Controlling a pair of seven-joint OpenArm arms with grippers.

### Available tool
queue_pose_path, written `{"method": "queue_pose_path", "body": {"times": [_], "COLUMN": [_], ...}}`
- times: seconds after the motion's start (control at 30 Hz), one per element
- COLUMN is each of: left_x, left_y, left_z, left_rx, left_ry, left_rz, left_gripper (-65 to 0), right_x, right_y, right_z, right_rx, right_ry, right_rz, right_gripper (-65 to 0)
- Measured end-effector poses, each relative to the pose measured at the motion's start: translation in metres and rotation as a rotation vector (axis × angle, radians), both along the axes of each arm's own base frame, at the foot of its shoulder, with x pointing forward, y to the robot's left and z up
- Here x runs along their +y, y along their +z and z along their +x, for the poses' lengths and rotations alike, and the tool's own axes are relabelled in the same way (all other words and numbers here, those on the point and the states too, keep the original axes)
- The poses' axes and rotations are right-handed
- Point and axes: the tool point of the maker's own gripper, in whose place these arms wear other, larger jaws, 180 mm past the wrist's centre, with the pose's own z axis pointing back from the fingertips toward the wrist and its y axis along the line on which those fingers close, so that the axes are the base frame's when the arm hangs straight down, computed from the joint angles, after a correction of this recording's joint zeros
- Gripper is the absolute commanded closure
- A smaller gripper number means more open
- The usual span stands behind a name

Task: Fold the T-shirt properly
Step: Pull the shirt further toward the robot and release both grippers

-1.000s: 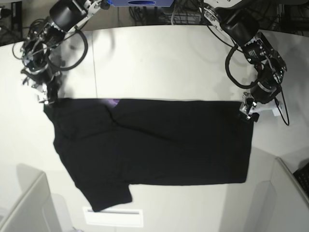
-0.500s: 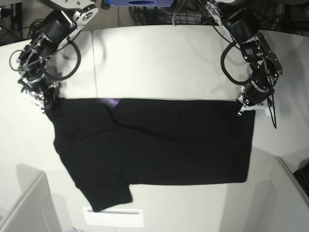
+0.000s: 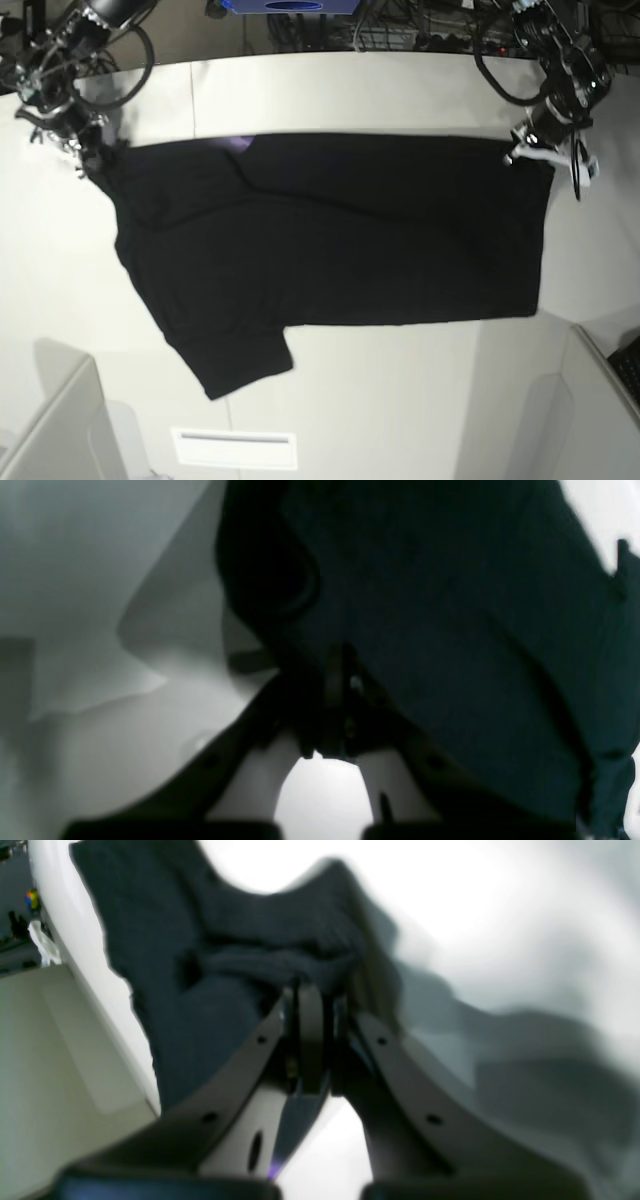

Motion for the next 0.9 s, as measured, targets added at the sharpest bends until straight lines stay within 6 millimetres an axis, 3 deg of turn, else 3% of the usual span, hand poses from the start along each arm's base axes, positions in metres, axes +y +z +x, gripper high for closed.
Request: {"method": "queue_pose_path", "body": {"times": [0.17,0.33,0.7,0.9], "left_x": [0.002,0.002,0.003,0.026], "left_y": [-0.006,-0.014,-0.015,-0.010], "left_z": [-0.045,-0.068,-0.075,-0.092], "left_rx": [0.094,0.149,0.162,0.186], "left_ry": [-0.020,-0.022,-0.020,0.043], "left_rz": [0.043,0.044,0.047,0.076], "left_gripper": [0.0,0.0,0.0,0.0], "right_x": [0.004,0.012,0.016,0.020], "right_y": [-0.005,-0.016,-0.020,-0.006], "right_z": [-0.049,-0.079,-0.091,-0.095], "right_rx": [0.095,0.159,0.190,0.176], "right_ry": [0.026,0.022,0.036,0.058], "right_rz": [-0.042,-0.033,-0.015,-0.038], "right_gripper": [0.0,0.0,0.0,0.0]}}
